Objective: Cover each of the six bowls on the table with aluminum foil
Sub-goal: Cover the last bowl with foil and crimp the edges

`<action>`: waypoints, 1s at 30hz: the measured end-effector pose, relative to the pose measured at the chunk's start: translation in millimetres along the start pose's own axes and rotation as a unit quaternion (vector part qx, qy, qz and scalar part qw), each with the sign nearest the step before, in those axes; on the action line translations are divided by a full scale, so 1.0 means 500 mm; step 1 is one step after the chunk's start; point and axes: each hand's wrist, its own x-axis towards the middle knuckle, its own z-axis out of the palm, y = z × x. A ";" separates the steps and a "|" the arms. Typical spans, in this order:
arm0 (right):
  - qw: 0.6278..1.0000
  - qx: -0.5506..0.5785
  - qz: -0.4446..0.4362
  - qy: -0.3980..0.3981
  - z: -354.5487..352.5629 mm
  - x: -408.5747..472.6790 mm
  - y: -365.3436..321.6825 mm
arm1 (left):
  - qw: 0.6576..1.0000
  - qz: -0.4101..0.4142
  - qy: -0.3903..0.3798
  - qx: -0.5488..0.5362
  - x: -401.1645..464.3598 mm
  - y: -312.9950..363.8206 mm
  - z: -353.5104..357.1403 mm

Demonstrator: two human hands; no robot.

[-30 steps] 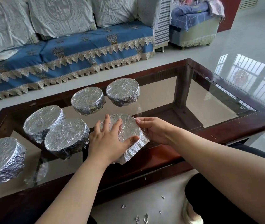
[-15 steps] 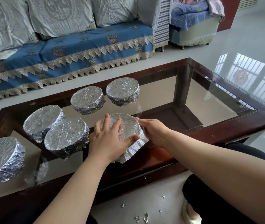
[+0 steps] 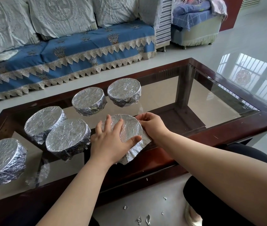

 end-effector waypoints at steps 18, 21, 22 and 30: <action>0.998 -0.030 -0.021 -0.048 -0.026 -0.034 0.029 | 0.999 -0.049 0.007 -0.010 -0.004 0.024 -0.001; 0.995 0.021 0.016 -0.094 -0.033 -0.029 0.026 | 0.999 -0.048 0.006 -0.006 -0.003 0.024 0.000; 0.993 0.041 0.026 -0.109 -0.035 -0.029 0.023 | 0.999 -0.048 0.006 -0.006 -0.003 0.024 0.000; 0.979 0.108 0.051 -0.167 -0.041 -0.031 0.015 | 0.999 -0.049 0.006 -0.005 -0.004 0.024 -0.001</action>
